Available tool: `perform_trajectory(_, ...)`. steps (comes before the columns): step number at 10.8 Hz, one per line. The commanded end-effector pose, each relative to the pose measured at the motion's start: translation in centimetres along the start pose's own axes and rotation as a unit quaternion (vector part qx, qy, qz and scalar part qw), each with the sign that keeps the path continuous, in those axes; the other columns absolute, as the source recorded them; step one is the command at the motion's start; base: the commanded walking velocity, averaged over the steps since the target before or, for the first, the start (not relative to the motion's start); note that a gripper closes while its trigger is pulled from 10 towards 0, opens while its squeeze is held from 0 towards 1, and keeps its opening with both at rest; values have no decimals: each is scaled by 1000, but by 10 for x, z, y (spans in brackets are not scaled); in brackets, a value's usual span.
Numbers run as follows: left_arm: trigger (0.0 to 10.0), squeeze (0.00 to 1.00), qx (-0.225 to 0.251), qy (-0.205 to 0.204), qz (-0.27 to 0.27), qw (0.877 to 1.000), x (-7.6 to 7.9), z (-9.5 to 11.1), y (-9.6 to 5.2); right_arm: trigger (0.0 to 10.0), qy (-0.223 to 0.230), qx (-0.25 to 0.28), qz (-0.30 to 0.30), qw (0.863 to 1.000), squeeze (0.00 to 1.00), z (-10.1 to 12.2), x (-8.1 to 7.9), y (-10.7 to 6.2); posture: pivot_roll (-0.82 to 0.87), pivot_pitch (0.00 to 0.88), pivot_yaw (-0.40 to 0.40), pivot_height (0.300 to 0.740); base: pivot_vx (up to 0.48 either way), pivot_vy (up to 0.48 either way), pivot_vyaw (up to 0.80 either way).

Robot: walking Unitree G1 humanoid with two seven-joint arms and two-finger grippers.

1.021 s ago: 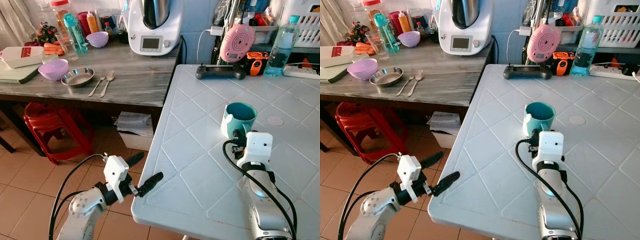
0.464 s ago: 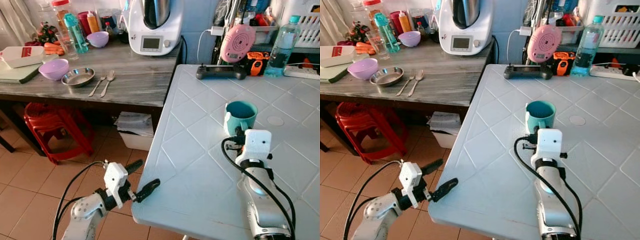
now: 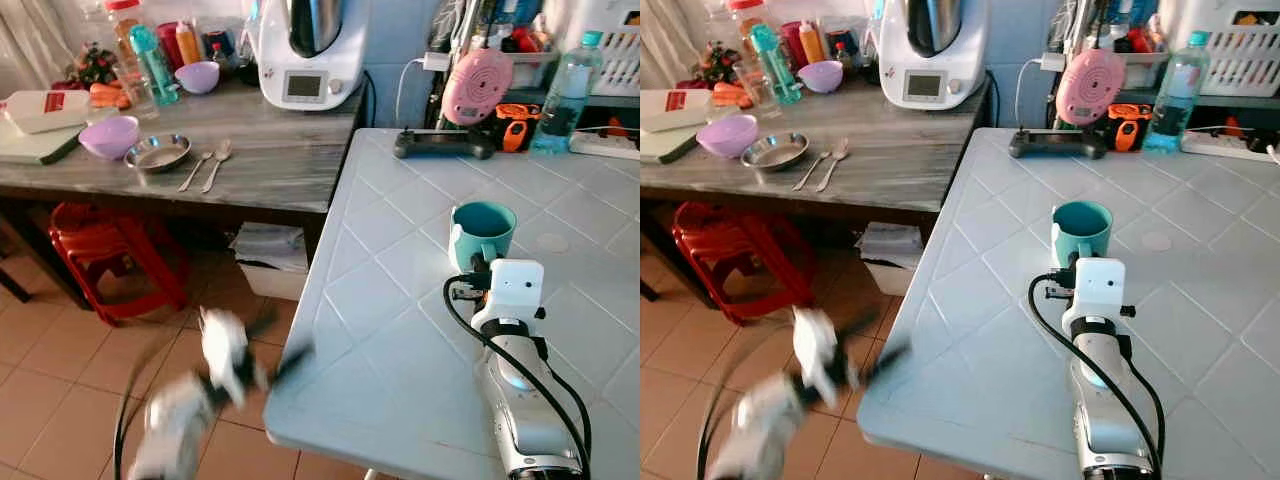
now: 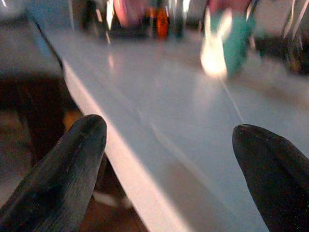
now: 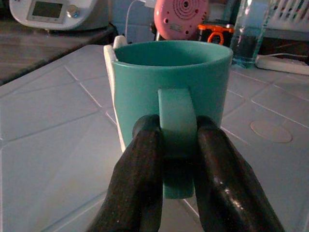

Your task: Setting the table

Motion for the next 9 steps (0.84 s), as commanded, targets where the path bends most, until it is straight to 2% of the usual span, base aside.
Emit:
perform_trajectory(1, 10000, 0, 24, 22, 10, 999, -11, 16, 5, 0, 4, -2, 7, 1000, 0, -2, -5, 0, 50, 0, 84, 740, 0, 0, 0)
perform_trajectory(2, 10000, 0, 80, 74, 23, 994, -17, 74, 32, 0, 4, -2, 9, 1000, 0, -1, -5, 0, 48, 0, 81, 740, 0, 0, 0)
perform_trajectory(3, 10000, 0, 106, 97, 34, 989, -15, 101, 43, 0, 4, -2, 10, 1000, 0, -2, -5, 0, 45, 0, 79, 740, 0, 0, 0)
perform_trajectory(4, 10000, 0, 111, 103, 33, 988, -11, 108, 49, 0, 4, -2, 10, 1000, 0, -1, -6, 0, 44, 0, 78, 740, 0, 0, 0)
perform_trajectory(5, 10000, 0, 92, 114, 39, 988, -2, 101, 57, 0, 4, -4, 12, 1000, 0, -2, -5, -1, 45, 0, 74, 740, 0, 0, 0)
perform_trajectory(6, 10000, 0, 60, 125, 63, 988, 0, 90, 59, 0, 4, -5, 13, 1000, 0, -3, -5, -2, 45, 0, 72, 740, 0, 0, 0)
perform_trajectory(7, 10000, 0, 27, 139, 64, 988, 10, 78, 55, 784, 5, -7, 13, 1000, 0, -5, -4, -6, 41, 0, 71, 740, 0, 0, 0)
perform_trajectory(8, 10000, 0, 0, 136, 78, 988, 11, 64, 49, 10000, 5, -10, 12, 1000, 0, -7, -2, -9, 36, 0, 73, 740, 0, 0, 0)
perform_trajectory(9, 10000, 0, -17, 137, 98, 986, 8, 57, 44, 10000, 6, -12, 11, 1000, 0, -8, -2, -12, 35, 0, 73, 740, 0, 0, 0)
Point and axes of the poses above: a point about 5 cm out from each wrist's last joint towards the gripper, its own y axis pointing out of the wrist towards the gripper, its own z axis along the axis of the wrist's last joint, x = y × z, the point moved 4 cm from there along y, pointing out of the wrist towards the gripper, and after that the axes turned 6 degrees about y, right-handed, at the moved point
